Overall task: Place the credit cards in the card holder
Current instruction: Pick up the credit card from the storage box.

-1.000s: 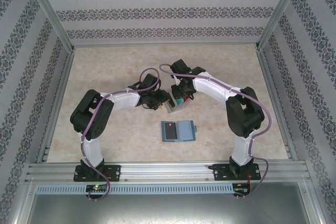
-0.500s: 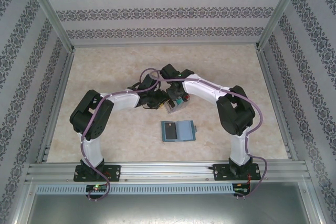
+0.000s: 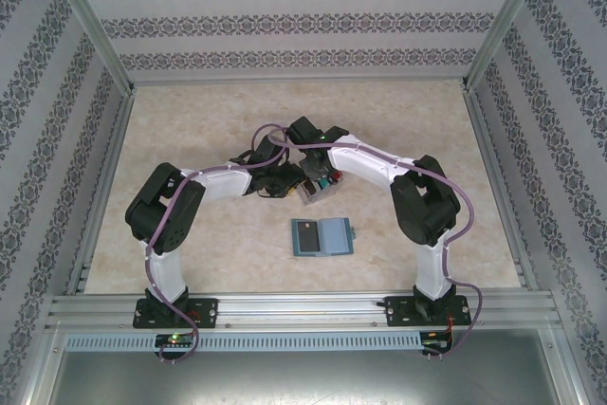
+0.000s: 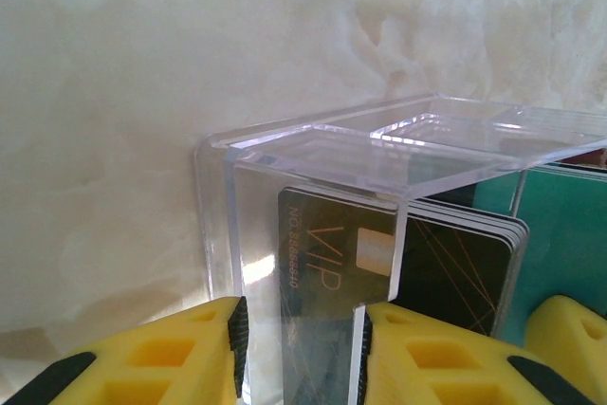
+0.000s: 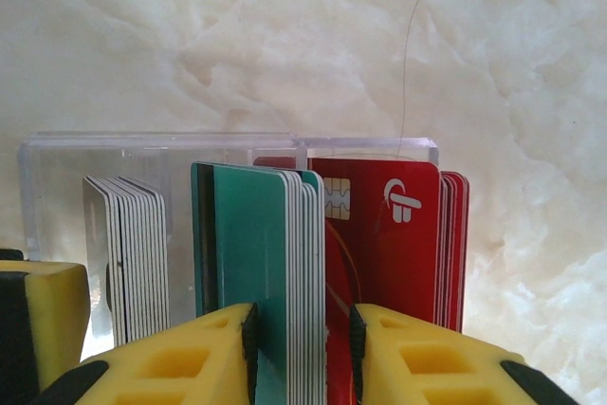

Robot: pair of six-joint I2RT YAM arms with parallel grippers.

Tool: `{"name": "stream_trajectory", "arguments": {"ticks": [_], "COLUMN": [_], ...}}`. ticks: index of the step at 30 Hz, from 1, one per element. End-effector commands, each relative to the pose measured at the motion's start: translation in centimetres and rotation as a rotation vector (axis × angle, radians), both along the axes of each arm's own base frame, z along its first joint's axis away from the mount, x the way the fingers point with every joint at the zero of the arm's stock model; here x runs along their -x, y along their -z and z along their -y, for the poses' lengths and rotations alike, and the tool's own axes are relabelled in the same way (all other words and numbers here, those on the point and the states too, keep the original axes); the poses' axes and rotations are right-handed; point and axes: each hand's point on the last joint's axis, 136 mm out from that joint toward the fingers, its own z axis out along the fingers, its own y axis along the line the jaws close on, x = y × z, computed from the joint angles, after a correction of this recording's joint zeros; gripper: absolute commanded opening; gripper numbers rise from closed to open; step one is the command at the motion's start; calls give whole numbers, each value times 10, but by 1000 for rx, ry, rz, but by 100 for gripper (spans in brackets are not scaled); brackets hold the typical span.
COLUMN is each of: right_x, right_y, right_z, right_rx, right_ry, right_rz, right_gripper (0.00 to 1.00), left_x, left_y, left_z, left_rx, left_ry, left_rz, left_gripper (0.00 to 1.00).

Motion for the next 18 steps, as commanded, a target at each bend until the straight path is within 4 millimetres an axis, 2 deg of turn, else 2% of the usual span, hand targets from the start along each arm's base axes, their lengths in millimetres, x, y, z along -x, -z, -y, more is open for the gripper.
{"name": "stream_trajectory", "arguments": {"ticks": [1, 10, 16, 18], "right_x": [-7, -5, -4, -5], "right_y": [-26, -25, -24, -25], "right_z": [10, 8, 9, 9], "right_rx": [49, 34, 32, 32], "right_ry": [2, 0, -3, 0], "right_rz": [74, 62, 57, 60], "right_gripper": [32, 29, 20, 20], "left_x": [10, 11, 11, 11], "left_y": [8, 8, 8, 8], "left_z": [-13, -14, -13, -13], "left_rx": [-35, -36, -34, -35], "left_ry": [-15, -14, -14, -14], "left_rz": [-43, -44, -45, -44], "left_gripper": [37, 37, 37, 37]}}
